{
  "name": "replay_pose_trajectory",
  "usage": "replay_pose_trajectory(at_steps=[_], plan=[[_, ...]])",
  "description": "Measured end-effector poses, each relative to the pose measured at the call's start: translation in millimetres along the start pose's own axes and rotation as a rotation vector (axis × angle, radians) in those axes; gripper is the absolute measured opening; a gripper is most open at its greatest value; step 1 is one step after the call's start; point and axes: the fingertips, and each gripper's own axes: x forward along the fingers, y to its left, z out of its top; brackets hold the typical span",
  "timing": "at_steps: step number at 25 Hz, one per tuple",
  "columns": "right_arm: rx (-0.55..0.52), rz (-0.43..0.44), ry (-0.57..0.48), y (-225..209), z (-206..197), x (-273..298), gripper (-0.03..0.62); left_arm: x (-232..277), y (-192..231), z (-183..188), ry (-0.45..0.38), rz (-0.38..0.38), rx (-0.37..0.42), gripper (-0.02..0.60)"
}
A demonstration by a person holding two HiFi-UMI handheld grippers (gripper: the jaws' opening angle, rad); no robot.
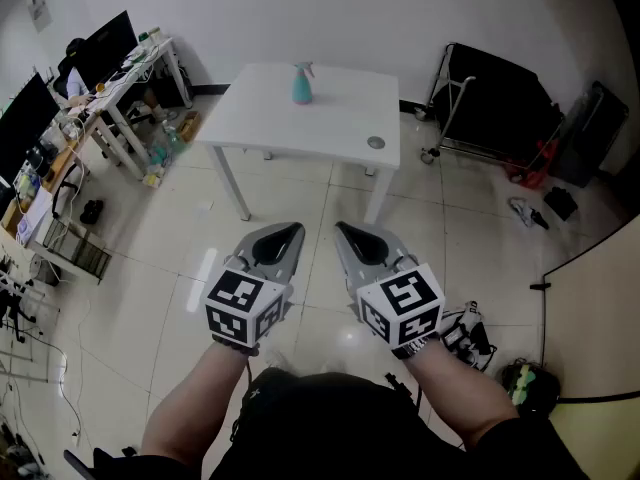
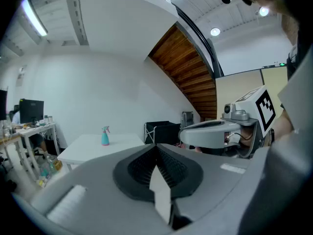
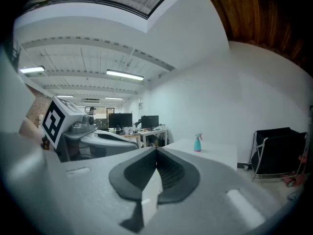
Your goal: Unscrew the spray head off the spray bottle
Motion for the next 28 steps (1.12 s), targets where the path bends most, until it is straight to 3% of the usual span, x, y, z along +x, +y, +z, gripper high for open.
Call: replay_pose_trajectory(at_steps=[16, 28], plan=[[0.001, -0.006, 0.015, -6, -3, 13, -0.010, 9, 12, 1, 0.004, -0.011, -0.004, 0.009], [-0.001, -0.031, 0.026, -17, 3, 49, -0.011, 29, 44, 6, -0.003, -0.035, -0.015, 0.009]])
